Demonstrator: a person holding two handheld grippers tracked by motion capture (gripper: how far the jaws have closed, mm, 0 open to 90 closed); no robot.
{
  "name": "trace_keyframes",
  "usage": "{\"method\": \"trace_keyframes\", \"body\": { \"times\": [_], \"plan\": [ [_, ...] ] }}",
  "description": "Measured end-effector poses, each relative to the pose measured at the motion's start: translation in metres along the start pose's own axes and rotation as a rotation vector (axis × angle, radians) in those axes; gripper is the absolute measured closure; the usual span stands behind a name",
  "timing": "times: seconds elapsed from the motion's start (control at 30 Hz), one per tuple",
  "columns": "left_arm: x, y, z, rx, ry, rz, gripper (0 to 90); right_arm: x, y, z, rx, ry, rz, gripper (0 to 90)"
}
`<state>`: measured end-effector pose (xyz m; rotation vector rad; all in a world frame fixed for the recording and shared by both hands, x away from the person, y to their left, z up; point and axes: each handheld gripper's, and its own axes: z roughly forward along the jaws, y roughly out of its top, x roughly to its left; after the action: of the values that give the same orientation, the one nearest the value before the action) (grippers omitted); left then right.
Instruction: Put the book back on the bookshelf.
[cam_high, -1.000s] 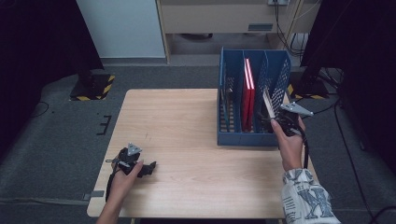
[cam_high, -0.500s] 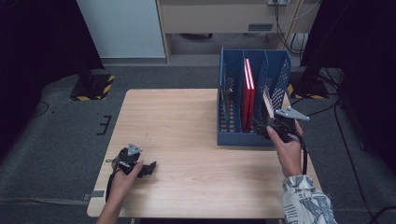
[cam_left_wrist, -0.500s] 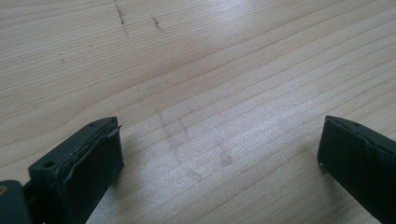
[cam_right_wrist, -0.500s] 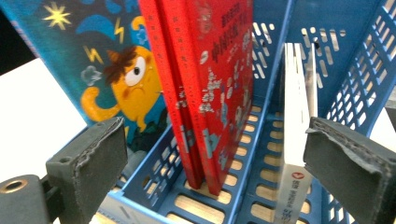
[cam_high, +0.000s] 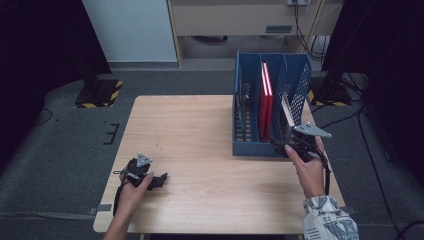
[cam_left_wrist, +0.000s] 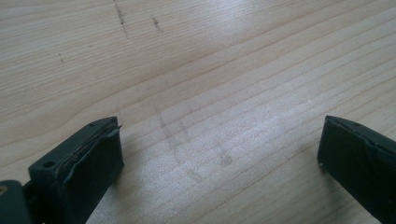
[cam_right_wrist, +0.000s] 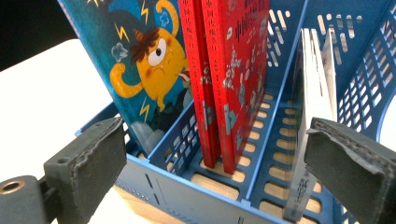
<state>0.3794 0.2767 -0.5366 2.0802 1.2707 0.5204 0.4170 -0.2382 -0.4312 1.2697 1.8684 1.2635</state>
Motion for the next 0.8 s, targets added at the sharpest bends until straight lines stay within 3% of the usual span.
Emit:
{"method": "trace_keyframes", "body": {
  "times": [0.37, 0.8],
  "plan": [
    [0.000, 0.000, 0.000, 0.000, 0.000, 0.000, 0.0, 0.004, -0.012, -0.004, 0.025, 0.014, 0.003, 5.4],
    [0.000, 0.000, 0.000, 0.000, 0.000, 0.000, 0.0, 0.033, -0.016, -0.005, 0.074, 0.058, -0.099, 5.2]
  ]
}}
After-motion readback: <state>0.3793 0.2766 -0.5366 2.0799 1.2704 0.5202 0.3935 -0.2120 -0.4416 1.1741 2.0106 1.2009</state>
